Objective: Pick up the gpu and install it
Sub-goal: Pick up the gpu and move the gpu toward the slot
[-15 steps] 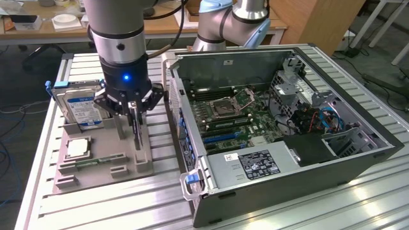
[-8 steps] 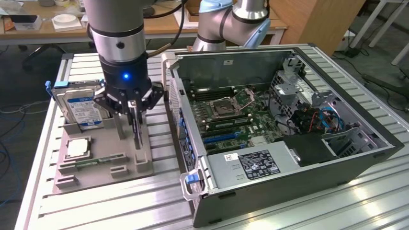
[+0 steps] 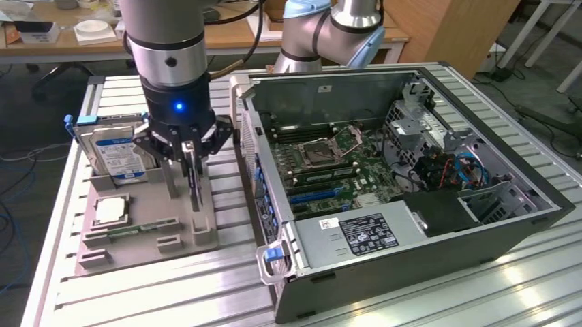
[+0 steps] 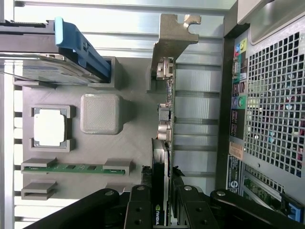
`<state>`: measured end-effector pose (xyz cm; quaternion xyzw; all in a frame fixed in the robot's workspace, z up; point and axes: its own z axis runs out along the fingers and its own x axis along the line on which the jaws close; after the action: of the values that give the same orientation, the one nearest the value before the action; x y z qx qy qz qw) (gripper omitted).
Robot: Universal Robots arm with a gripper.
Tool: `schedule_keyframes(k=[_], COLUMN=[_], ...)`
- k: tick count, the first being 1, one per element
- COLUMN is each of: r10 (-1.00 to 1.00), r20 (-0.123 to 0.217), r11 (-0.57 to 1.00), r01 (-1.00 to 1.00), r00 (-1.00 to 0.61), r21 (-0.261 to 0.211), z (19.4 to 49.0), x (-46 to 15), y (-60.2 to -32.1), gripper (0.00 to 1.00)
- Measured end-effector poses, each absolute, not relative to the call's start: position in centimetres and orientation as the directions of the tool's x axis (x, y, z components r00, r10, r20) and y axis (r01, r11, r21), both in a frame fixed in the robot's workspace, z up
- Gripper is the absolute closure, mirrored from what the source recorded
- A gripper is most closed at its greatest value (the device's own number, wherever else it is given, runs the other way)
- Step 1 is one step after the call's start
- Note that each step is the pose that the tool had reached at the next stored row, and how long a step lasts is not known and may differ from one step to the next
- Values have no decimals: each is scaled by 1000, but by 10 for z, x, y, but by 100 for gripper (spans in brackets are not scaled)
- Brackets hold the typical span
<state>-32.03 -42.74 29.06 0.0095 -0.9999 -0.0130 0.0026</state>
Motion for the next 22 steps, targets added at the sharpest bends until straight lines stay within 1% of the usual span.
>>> schedule_keyframes(k=[22], r10=[-19], r20=[5], r11=[999], r01=[-19], r00=[-1000], r21=[26], z=[300], x=[-320], y=[-427], gripper=[74])
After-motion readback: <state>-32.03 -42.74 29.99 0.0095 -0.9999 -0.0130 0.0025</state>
